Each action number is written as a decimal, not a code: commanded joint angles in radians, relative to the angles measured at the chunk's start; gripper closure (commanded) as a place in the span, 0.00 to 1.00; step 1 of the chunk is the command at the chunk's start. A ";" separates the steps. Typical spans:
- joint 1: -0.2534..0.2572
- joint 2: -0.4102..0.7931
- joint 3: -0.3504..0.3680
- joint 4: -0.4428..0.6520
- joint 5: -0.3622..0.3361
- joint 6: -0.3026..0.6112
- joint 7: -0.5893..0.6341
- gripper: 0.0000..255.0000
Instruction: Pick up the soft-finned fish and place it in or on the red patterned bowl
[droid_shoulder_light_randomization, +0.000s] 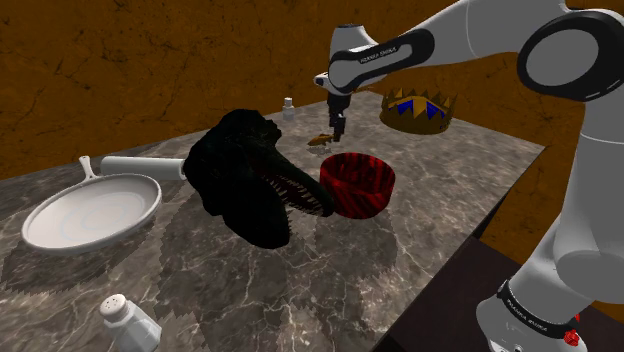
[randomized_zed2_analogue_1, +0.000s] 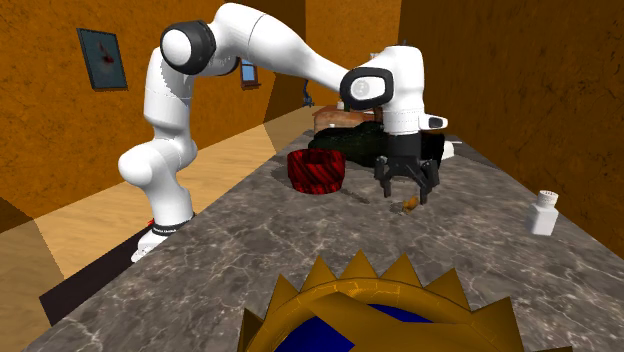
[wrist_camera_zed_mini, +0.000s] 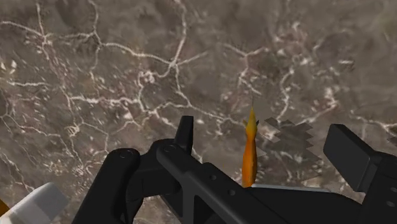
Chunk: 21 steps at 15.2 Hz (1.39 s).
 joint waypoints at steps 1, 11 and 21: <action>-0.001 0.016 0.001 -0.002 0.000 0.020 -0.007 0.00; -0.004 0.045 0.000 -0.022 0.001 0.069 -0.007 0.00; -0.003 0.046 0.001 -0.020 0.000 0.068 -0.006 1.00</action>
